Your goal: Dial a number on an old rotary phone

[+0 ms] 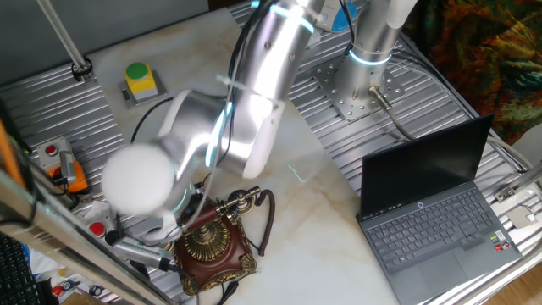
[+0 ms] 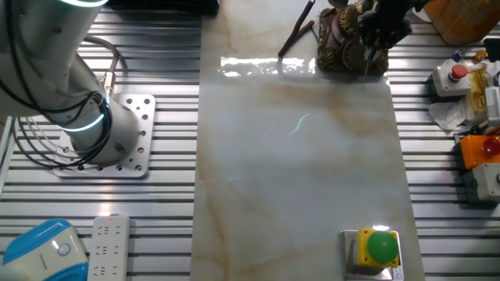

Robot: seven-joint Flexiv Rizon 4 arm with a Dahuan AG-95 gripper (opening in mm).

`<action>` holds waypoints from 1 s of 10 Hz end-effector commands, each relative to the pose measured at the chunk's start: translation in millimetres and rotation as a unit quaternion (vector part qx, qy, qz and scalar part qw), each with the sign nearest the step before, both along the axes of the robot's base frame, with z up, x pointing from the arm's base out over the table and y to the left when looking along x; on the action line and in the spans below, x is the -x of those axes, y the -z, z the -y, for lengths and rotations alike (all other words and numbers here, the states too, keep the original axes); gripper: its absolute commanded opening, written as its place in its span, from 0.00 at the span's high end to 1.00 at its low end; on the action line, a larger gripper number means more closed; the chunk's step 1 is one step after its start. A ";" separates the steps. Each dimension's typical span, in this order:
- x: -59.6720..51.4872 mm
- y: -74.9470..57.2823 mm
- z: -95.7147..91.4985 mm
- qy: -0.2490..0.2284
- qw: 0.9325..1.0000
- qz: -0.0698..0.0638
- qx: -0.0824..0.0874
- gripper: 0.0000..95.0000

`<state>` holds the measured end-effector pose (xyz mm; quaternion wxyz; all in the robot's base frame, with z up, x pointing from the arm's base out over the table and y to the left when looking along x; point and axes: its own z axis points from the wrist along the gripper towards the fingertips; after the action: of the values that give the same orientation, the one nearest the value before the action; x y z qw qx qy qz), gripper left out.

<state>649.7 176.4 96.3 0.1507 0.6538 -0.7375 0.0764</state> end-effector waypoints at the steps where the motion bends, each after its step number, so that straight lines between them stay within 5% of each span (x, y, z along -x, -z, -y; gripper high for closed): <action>1: -4.5 1.8 -1.8 -0.010 1.000 0.001 0.010 1.00; 2: -4.8 -0.7 2.8 -0.014 1.000 -0.001 0.005 1.00; 7: 10.9 -18.7 37.4 0.042 0.991 0.036 -0.118 1.00; 10: 16.6 -24.9 48.1 0.054 0.989 0.050 -0.129 1.00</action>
<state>636.6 132.5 118.0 0.0490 0.6391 -0.7675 0.0117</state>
